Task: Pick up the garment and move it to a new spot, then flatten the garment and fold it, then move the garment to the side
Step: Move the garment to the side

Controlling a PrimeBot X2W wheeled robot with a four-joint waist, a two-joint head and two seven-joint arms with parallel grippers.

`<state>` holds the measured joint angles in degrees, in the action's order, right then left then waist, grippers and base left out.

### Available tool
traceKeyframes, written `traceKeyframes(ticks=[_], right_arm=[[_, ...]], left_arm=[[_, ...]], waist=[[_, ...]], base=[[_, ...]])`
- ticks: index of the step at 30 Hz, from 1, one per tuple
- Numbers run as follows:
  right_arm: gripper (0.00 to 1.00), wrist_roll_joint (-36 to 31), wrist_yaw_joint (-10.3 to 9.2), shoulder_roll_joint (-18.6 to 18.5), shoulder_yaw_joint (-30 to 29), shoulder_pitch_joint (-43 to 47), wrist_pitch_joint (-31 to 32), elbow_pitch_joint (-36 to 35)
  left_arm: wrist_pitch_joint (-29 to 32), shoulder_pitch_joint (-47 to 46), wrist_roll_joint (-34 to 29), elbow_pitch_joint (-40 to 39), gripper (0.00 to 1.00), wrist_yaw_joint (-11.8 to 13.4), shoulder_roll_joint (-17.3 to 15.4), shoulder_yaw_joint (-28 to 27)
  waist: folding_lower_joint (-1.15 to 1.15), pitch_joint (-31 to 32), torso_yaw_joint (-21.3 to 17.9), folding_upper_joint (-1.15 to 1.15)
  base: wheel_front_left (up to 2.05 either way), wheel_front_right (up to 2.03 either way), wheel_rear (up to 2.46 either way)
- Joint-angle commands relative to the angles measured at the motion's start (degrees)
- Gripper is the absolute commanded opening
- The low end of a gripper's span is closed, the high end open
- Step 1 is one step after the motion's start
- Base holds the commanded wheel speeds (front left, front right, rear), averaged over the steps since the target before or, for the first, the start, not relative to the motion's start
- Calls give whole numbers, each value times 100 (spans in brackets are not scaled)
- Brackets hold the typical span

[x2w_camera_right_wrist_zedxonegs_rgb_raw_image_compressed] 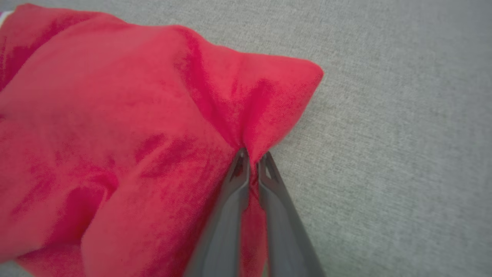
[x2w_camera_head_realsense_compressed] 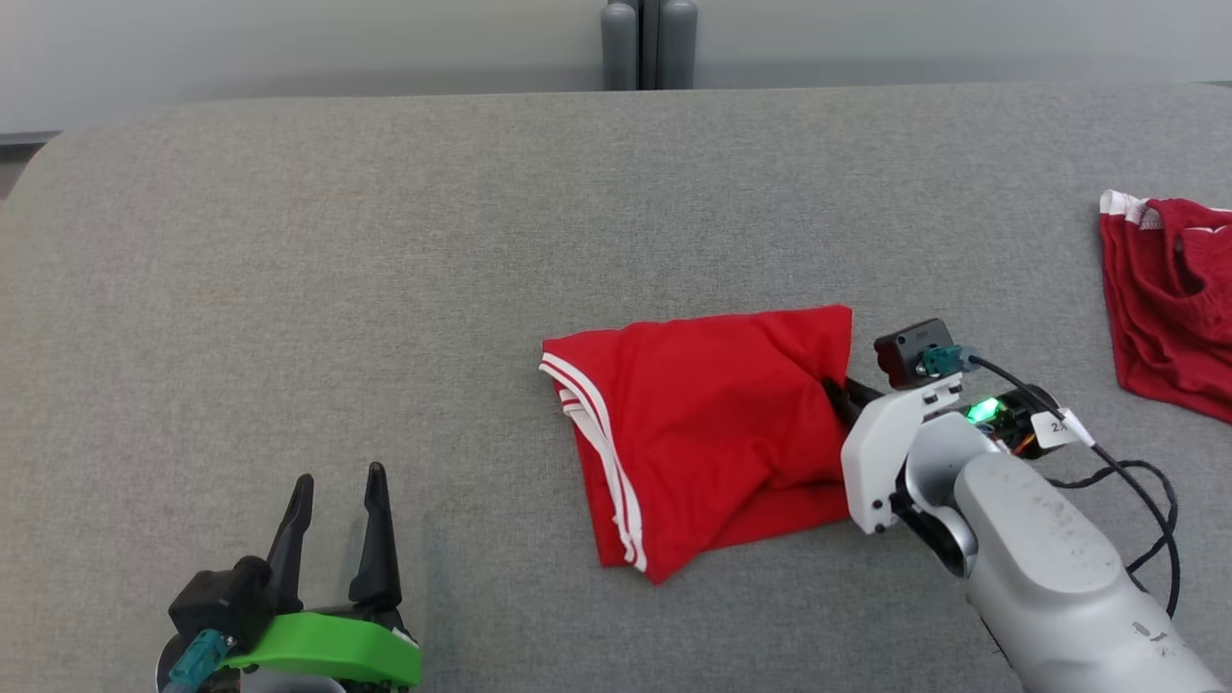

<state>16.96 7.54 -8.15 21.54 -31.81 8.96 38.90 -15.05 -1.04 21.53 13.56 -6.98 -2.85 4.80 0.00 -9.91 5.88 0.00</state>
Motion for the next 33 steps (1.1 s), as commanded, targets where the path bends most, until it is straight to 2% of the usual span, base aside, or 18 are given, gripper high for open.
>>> traceKeyframes(ticks=[1, 6, 17, 25, 33], right_arm=[[0, -37, -12, -126, -26, -115, -72, -32], [0, -84, -12, -358, -55, -316, -70, -305], [0, -79, -11, -1024, -394, -244, 461, -1325], [0, -200, -11, -994, -894, -144, 532, -1724], [0, -327, -11, -754, -1183, -312, 365, -1679]], left_arm=[[-15, -98, -29, -5, 100, 3, -10, -1], [-14, -124, -80, -44, 100, -14, -11, 38], [-9, -303, -256, -121, 100, -42, -13, 288], [-9, -610, -397, -112, 100, -50, -96, 406], [-8, -853, -425, -88, 100, -54, -178, 543]], waist=[[0, 33, -155, 0], [0, 117, -509, 0], [0, 5, -1680, 0], [0, -353, -2258, 0], [0, -580, -2364, 0]], base=[[0, 0, 0], [0, 0, 0], [0, 0, 0], [0, 0, 0], [0, 0, 0]])
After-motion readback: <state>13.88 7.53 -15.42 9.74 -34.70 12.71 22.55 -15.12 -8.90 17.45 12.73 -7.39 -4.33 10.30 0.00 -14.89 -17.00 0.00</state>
